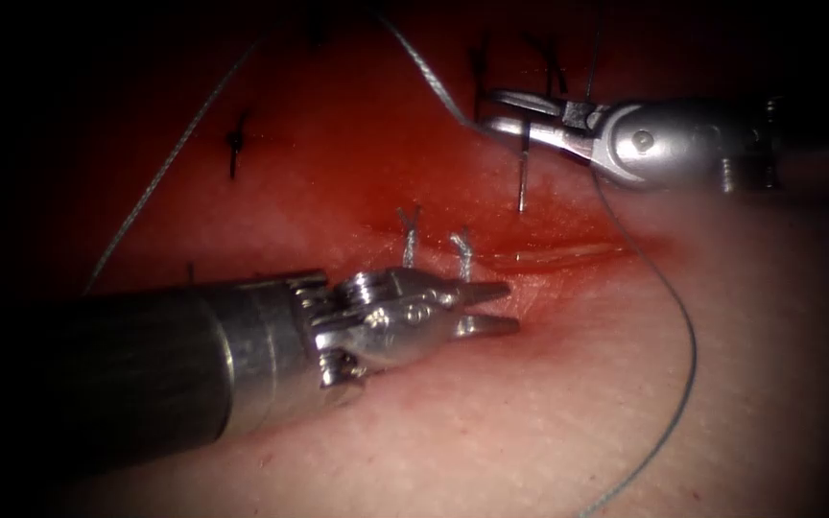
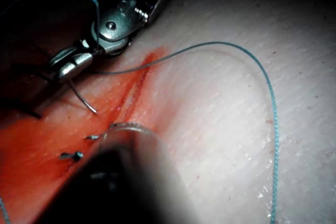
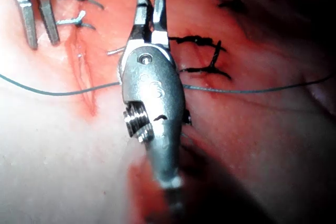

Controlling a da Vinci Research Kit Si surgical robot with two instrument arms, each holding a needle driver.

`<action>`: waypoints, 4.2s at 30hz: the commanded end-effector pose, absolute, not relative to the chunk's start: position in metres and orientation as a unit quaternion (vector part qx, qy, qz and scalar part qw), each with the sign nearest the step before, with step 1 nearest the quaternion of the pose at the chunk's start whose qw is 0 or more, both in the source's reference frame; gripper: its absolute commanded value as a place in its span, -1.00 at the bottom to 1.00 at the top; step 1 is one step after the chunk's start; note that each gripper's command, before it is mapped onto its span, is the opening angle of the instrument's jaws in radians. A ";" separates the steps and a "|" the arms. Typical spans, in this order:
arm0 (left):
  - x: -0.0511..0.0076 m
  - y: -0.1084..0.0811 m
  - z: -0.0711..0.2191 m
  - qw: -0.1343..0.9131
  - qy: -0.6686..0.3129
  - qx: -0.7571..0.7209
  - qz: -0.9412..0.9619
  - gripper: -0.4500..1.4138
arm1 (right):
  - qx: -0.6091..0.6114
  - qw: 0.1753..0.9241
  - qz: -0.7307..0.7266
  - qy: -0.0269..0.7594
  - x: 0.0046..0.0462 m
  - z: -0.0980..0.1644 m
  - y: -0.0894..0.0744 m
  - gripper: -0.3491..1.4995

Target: Wound Closure

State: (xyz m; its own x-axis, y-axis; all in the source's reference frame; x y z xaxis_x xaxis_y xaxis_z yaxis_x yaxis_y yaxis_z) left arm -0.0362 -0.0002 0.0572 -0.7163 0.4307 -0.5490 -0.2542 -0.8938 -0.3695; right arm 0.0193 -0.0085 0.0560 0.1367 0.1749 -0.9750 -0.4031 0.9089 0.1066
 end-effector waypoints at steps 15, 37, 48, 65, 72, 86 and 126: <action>-0.0366 0.000 0.058 0.184 -0.136 -0.324 0.918 -0.30 | -0.052 0.744 0.226 0.627 0.0210 0.057 -0.007 -1.00; -0.0334 0.001 0.059 0.173 -0.141 -0.324 0.919 -0.30 | 0.283 0.663 0.436 0.538 0.0220 0.055 -0.014 -1.00; -0.0335 0.001 0.059 0.155 -0.136 -0.327 0.922 -0.30 | 0.438 0.548 0.536 0.470 0.0222 0.056 -0.015 -1.00; -0.0328 0.003 0.056 -0.009 -0.076 -0.494 0.866 -0.19 | 0.392 0.494 0.559 0.538 0.0186 0.057 -0.011 0.71; -0.0339 0.004 0.056 -0.077 -0.067 -0.561 0.822 0.03 | 0.382 0.493 0.554 0.551 0.0162 0.058 -0.009 0.73; -0.0361 0.005 0.059 -0.089 -0.046 -0.573 0.813 0.01 | 0.375 0.488 0.556 0.559 0.0160 0.058 -0.009 0.55; -0.0333 0.002 0.050 0.200 -0.371 -0.542 0.727 -1.00 | 0.270 0.647 0.308 0.643 0.0161 0.056 -0.013 0.37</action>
